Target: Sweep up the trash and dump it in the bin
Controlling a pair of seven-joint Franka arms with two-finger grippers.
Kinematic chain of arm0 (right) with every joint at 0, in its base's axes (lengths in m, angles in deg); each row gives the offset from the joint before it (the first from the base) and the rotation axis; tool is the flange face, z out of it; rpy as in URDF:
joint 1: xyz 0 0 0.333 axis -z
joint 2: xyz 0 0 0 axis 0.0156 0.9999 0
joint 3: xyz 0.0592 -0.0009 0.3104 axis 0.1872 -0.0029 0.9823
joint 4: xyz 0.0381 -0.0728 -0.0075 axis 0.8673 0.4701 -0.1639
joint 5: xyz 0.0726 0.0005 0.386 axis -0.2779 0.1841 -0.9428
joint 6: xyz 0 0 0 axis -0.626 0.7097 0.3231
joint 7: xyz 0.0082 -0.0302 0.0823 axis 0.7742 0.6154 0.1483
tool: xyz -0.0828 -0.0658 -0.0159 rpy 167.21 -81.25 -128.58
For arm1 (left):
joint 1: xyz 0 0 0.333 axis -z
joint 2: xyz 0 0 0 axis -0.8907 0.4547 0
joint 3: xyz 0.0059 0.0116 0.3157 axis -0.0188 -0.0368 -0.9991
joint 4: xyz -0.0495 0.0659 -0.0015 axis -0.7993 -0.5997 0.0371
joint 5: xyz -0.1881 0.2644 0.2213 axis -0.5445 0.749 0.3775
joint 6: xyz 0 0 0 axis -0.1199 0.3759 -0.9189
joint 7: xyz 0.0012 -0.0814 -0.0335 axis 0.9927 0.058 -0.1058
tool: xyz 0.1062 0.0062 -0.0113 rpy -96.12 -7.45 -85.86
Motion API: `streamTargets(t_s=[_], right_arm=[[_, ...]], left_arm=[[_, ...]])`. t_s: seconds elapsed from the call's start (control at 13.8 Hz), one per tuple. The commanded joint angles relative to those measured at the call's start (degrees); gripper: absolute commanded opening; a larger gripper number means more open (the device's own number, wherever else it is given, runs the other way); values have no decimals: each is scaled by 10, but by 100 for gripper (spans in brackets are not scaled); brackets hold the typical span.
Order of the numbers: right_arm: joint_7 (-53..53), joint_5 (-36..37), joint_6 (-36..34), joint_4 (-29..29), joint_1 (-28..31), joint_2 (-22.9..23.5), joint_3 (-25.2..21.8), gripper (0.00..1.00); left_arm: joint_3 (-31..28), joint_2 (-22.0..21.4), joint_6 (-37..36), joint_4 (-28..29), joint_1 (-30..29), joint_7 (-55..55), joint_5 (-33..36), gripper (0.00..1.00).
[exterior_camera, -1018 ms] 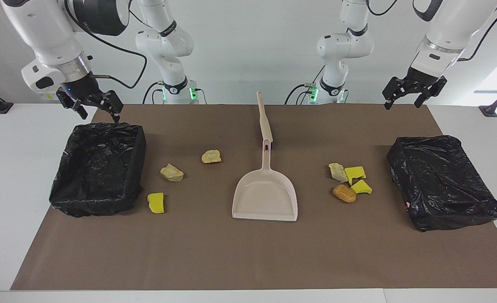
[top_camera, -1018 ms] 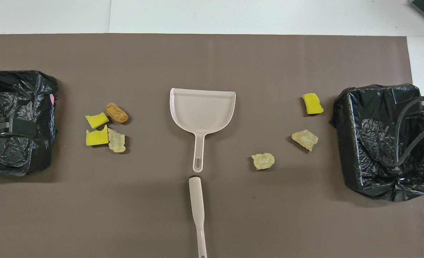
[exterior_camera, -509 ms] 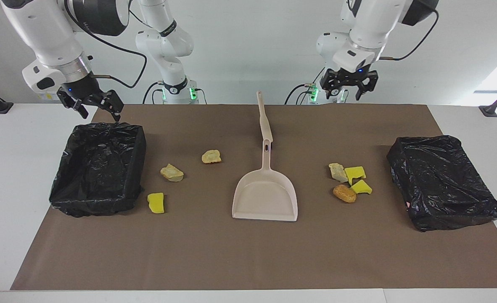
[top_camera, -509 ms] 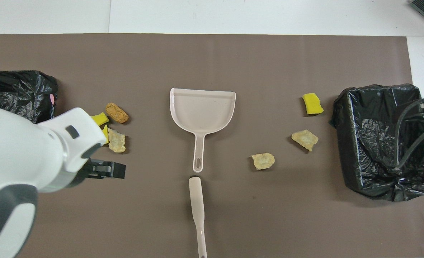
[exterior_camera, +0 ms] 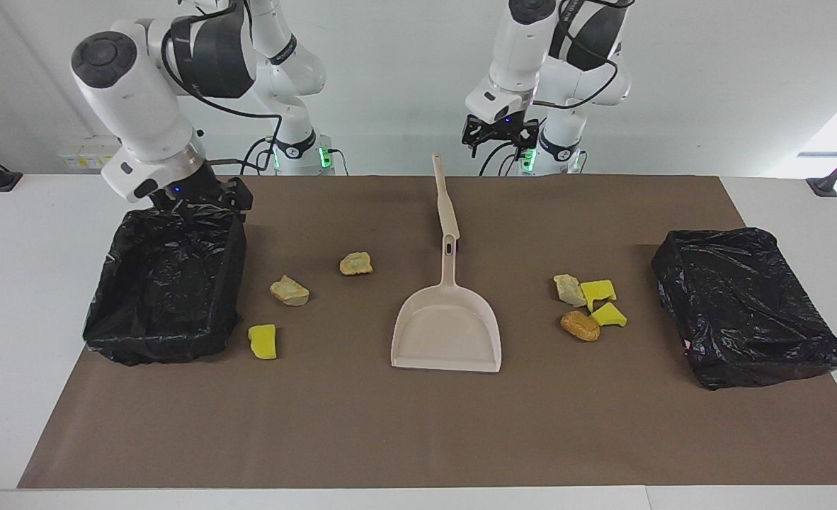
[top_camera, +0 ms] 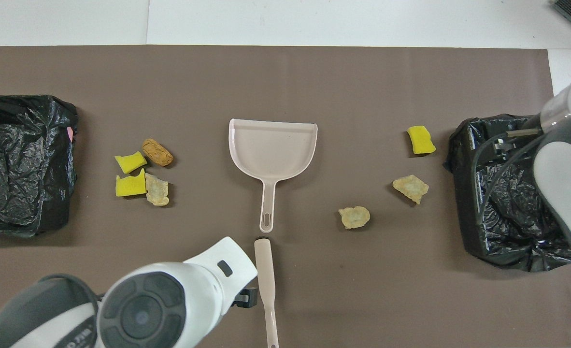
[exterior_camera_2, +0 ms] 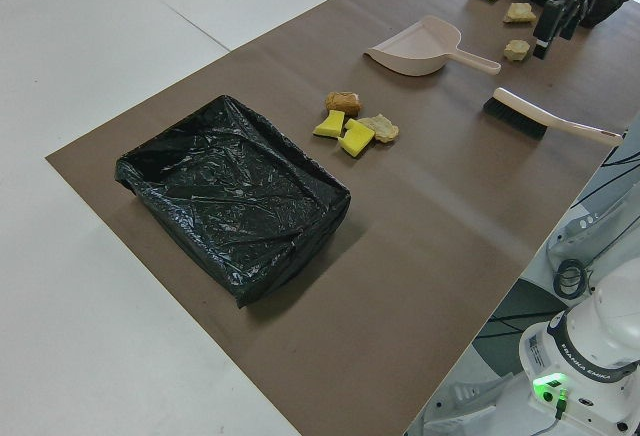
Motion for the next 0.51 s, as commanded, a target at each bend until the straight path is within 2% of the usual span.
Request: streamTargets(t_s=[0.0,0.29,0.44], right_arm=[[-37,0,37,-4,-41,27,2,100],[-100,-1,87,-2,-85,62,2,100],[-112,-1,103,15,-84,61,2,100]], left_arm=[[-11,-20,96,91,80,-87,-6,100],[-11,29,213,160,153,-173,-6,100],[-11,60,245,166,164,-201,-6,100]])
